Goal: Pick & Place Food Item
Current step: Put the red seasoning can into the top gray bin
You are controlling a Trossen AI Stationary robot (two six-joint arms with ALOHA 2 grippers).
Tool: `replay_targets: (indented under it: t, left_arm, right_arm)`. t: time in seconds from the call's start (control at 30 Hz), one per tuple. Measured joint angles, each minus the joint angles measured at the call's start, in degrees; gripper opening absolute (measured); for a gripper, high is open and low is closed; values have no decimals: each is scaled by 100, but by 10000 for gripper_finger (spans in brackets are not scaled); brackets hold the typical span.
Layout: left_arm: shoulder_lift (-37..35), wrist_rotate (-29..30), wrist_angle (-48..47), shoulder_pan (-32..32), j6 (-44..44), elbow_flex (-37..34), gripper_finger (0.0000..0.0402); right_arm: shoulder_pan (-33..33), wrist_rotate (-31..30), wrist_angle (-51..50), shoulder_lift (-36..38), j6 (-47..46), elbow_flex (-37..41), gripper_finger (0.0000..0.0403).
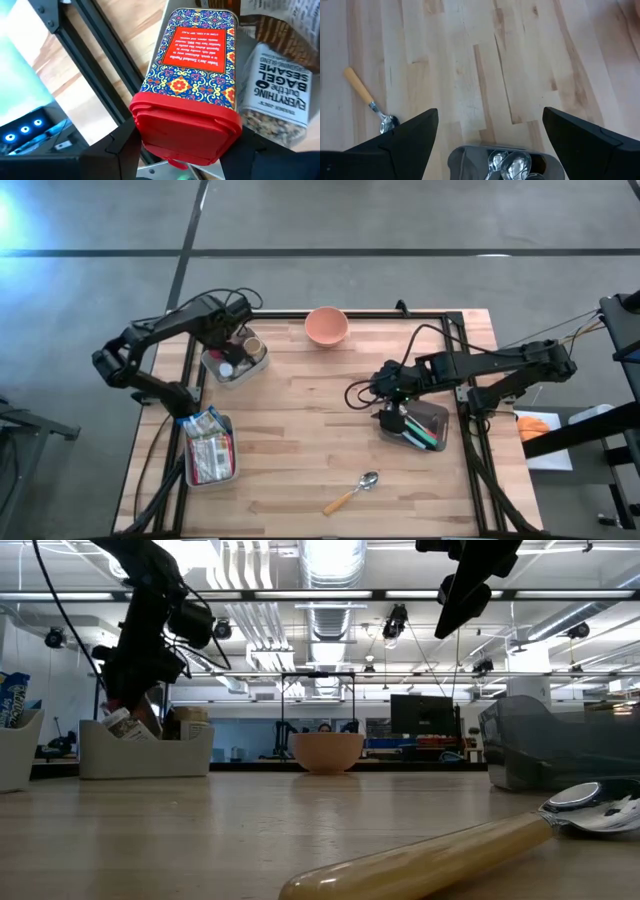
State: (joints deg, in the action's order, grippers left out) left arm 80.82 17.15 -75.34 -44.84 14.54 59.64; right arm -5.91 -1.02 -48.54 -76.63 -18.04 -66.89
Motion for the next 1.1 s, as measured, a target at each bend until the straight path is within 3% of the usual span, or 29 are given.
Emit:
replay_targets:
  t: [0.6,1.1]
  left_arm:
    - [1480,387,-198,-4,-587,55,201]
    - [1456,405,-326,0,-585,240,302]
  right_arm:
    - [-138,-2,3,1,4,4,357]
    - [-138,-2,-4,3,7,4,357]
